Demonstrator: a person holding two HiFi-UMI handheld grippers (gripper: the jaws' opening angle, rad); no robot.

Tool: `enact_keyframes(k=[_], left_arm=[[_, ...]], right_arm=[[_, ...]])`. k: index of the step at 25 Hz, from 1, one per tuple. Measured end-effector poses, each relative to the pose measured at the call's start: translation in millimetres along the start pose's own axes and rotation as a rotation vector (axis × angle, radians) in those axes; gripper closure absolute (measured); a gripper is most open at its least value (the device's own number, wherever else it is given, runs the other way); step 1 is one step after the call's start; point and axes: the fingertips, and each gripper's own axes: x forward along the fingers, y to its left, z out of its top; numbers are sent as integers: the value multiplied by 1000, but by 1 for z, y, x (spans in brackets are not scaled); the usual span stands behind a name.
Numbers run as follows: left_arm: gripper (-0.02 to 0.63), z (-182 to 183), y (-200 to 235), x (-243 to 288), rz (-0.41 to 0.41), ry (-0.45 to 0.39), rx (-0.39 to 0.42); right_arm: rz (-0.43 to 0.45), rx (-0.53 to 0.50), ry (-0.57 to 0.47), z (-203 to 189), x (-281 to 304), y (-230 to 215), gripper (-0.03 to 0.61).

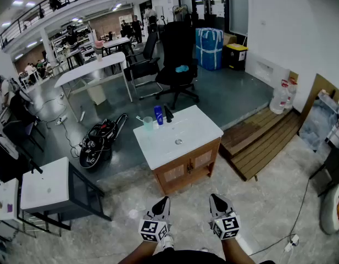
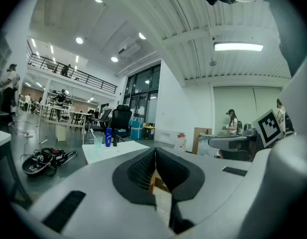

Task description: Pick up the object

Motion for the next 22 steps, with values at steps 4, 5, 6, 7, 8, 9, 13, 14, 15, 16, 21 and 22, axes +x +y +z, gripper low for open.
enact_keyframes(k=[4,5,6,7,8,9,13,14,15,16,21,22], left_arm=[[592,2,10,-1,-4,0,-44],[592,4,12,0,-6,-5,-57],[592,6,13,0,-9,-9,-61],[592,8,14,1,-13,-11,-58],[592,9,15,2,-15,-11,-53],[592,9,16,2,-17,-9,-50],[592,4,25,4,-20,4,-43],[592,3,27,5,-21,8,-42],[592,2,29,6,-23,12,-41],[592,1,31,7,-24,15,-41],[592,-1,47,8,-33,17,-56],[592,-1,52,8,-36,16,-59]], right_arm=[[0,0,-15,5,6,6,561],[1,6,-18,5,7,7,561],[1,11,-20,5,8,7,561],[1,15,-21,6,10,8,561],[1,16,-19,5,11,8,561],[0,12,-15,4,12,9,561],[-13,-8,-4,0,17,13,561],[-16,-2,-4,0,19,12,561],[-17,6,-2,1,20,11,561],[-14,13,4,1,23,11,561],[10,-6,41,-3,41,25,561],[12,-13,44,-4,46,29,561]])
